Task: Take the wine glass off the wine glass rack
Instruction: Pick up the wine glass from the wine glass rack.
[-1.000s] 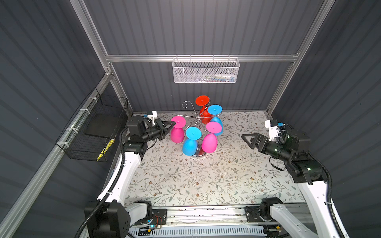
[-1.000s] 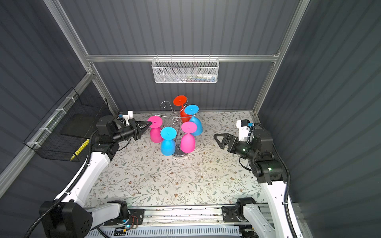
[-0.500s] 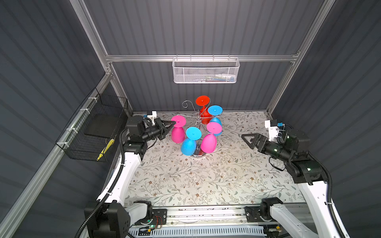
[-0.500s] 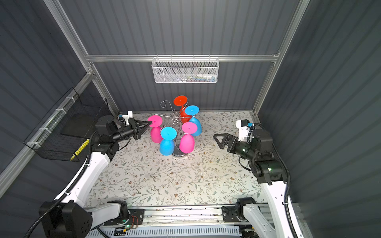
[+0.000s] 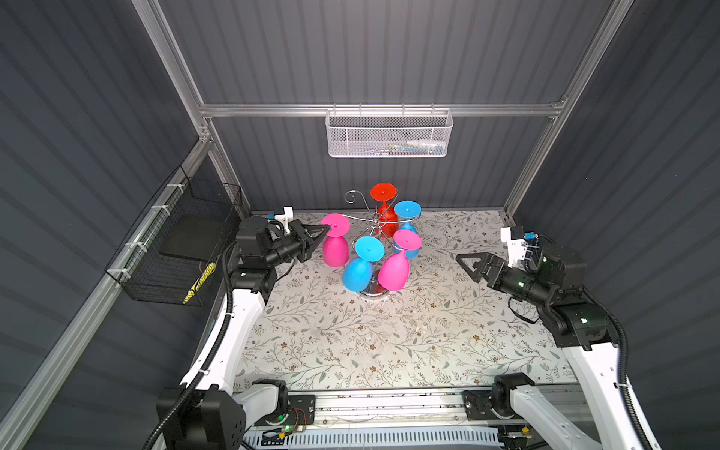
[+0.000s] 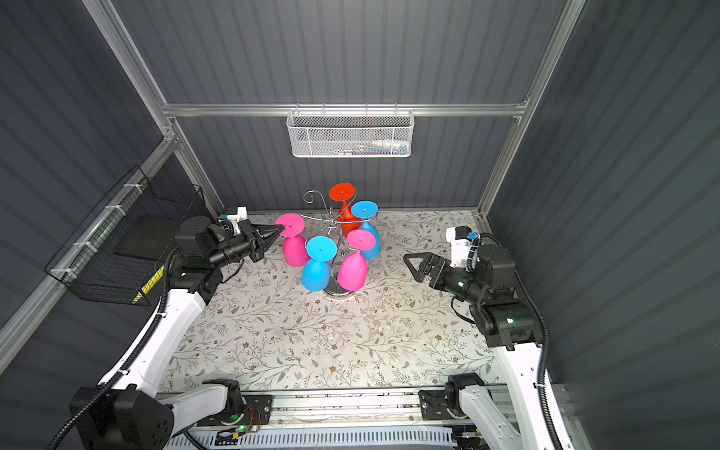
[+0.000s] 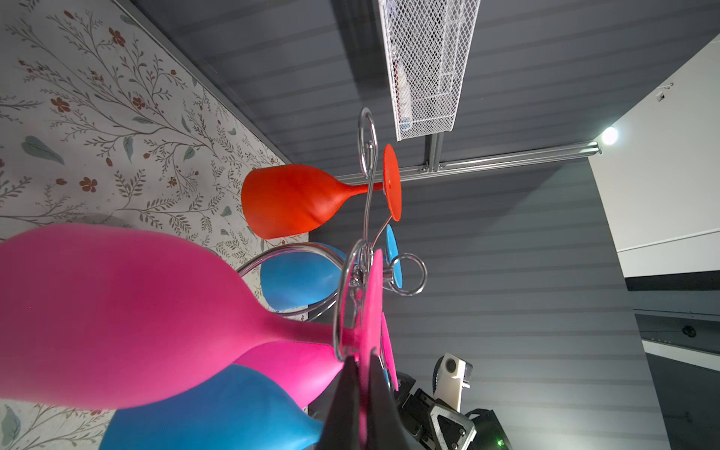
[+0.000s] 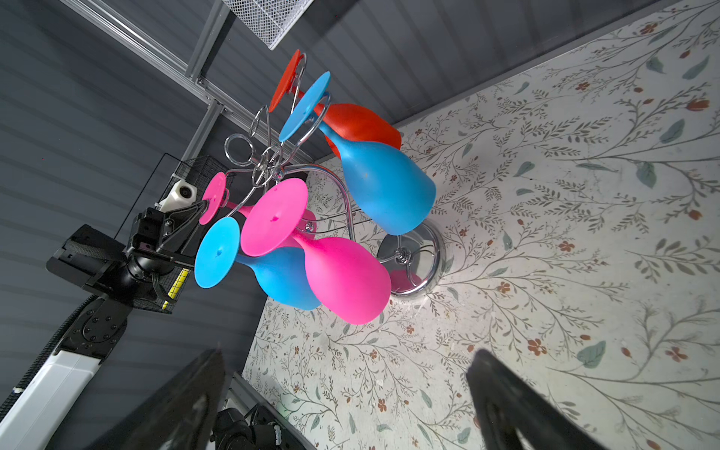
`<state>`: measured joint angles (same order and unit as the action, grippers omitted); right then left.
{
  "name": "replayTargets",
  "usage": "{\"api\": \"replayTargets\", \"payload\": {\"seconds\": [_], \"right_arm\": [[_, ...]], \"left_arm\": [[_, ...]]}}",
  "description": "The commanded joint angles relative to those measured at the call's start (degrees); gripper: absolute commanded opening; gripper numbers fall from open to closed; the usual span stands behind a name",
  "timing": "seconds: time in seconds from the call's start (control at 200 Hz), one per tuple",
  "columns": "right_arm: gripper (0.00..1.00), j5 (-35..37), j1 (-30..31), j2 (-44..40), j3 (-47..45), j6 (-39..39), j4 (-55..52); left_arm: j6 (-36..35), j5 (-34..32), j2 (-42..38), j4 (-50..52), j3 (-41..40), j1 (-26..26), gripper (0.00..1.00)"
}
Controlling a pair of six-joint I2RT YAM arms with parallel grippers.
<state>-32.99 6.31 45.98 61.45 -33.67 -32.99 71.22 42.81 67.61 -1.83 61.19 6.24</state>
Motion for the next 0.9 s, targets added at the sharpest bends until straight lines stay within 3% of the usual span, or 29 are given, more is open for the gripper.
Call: {"api": "replayTargets", "payload": {"seconds": [0.0,0.895], "right_arm": [[0.99,0.1,0.2,-0.7,0.0,-0.2,0.6],[0.99,0.6,0.5,-0.7,-0.4,-0.2,0.6]], "left_arm": [[0.6,-1.2,-1.1,-1.6,3.0,0.2,0.00],[0.2,-0.6,4.6,-4.1,7.0,0.3,0.00]]}}
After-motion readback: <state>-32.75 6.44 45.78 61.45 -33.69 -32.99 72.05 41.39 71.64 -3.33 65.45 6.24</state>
